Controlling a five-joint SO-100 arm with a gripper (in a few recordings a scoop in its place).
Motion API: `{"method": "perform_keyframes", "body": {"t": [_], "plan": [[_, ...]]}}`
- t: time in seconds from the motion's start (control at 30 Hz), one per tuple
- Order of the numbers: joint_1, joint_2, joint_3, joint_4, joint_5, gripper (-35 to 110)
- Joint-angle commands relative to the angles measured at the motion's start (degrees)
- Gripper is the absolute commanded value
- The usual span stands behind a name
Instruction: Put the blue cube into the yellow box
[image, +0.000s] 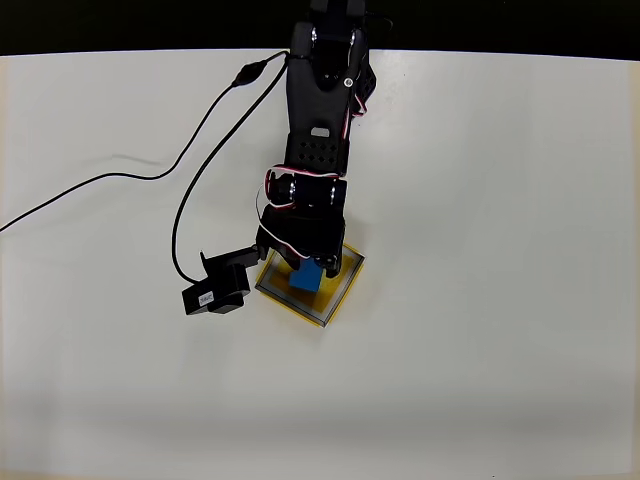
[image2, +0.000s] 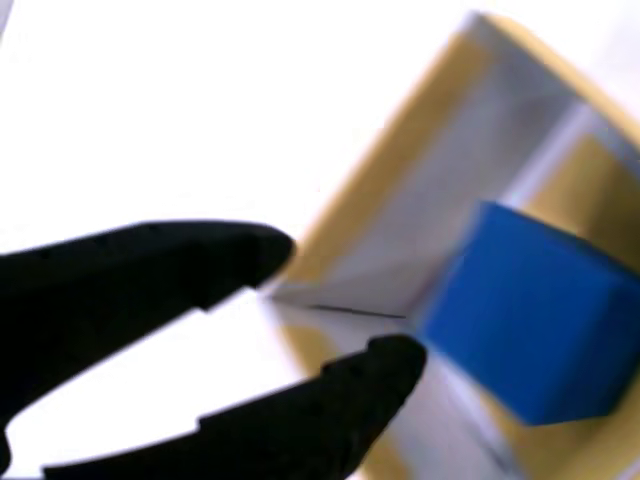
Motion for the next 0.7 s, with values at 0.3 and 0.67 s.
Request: {"method": "perform_keyframes", "body": {"t": [0.3,0.67], "plan": [[-1.0,31.0,20.4,3.3,-4.7,4],[-2.1,48.6,36.6,7.4,-6.2,0]]}}
